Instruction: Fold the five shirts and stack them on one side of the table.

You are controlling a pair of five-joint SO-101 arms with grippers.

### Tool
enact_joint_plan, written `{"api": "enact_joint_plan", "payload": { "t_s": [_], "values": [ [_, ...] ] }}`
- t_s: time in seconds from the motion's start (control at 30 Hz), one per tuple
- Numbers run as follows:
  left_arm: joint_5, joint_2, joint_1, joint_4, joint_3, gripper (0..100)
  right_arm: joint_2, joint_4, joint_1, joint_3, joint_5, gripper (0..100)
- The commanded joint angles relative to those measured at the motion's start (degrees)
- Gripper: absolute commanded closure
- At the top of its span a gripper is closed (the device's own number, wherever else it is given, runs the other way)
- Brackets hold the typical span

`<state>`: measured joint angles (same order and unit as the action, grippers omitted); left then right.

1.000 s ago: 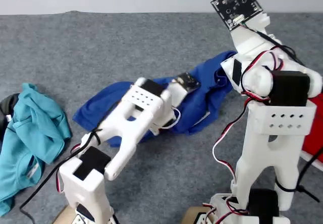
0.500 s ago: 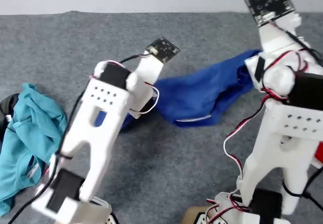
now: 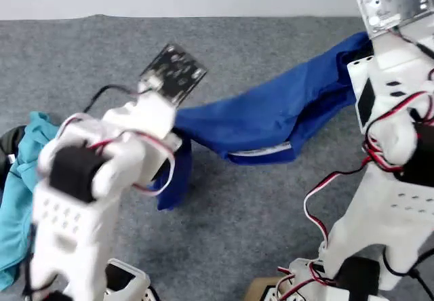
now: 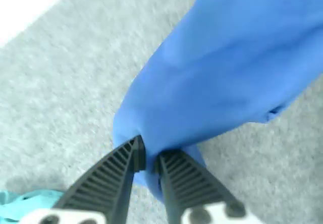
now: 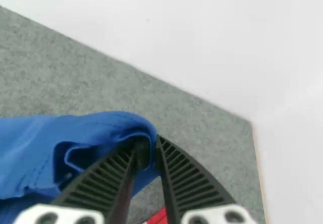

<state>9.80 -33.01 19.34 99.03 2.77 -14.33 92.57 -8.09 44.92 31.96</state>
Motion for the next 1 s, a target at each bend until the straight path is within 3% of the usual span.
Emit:
{"api": "enact_joint_plan", "payload": {
  "t_s": [0.0, 0.2, 0.5, 0.8, 0.97],
  "values": [
    [-0.62, -5.27, -1.58, 1.49, 1.27, 99, 2.07, -0.40, 0.84, 1.93, 0.44, 98.8],
    [-0.35, -5.80, -5.98, 1.49, -6.46, 98, 10.33, -0.31, 6.90, 1.67, 0.18, 98.8],
    [4.75, -5.80, -6.15, -2.02, -26.51, 79, 21.41, -0.40, 14.81, 1.76, -2.55, 98.8],
    [5.10, -5.54, -5.71, -9.49, -30.73, 78, 23.16, -0.22, 16.31, 1.76, -2.55, 98.8],
    [5.10, 1.49, -3.60, -17.05, -33.80, 78, 23.16, 0.22, 16.31, 1.76, -2.64, 98.8]
  ]
}}
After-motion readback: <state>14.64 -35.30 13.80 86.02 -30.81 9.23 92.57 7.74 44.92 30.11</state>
